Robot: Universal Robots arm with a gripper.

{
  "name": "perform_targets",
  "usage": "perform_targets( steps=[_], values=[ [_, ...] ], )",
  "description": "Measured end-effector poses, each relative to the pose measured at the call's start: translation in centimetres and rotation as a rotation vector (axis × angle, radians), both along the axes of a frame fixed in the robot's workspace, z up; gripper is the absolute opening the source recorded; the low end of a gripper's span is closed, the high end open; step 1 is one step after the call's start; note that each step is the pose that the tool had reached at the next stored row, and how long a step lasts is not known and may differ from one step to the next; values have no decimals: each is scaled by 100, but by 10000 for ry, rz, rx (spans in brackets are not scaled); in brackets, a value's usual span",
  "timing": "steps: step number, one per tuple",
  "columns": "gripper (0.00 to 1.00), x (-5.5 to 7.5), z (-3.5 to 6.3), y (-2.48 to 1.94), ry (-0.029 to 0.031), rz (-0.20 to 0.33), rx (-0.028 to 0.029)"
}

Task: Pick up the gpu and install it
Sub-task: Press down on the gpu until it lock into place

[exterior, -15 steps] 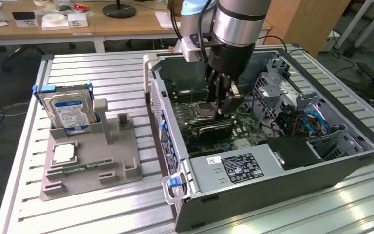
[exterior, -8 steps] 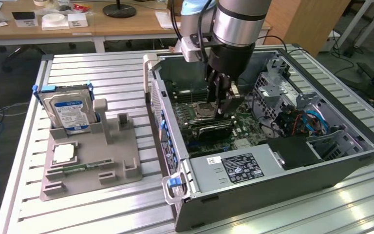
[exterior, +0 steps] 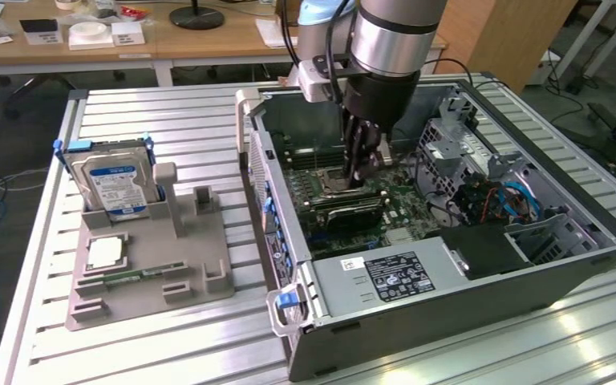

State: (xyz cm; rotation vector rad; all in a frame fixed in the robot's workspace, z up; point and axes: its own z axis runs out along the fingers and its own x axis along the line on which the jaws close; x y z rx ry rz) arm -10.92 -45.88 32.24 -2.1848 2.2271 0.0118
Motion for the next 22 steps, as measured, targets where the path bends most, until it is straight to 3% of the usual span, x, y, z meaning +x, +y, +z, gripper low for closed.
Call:
perform_targets(
  steps=[4, 6, 22],
  values=[
    [14, 0, 0, 0, 0, 0, 1],
    [11, 0, 0, 0, 0, 0, 0],
    [11, 11, -8, 0, 1, -1, 6]
  ],
)
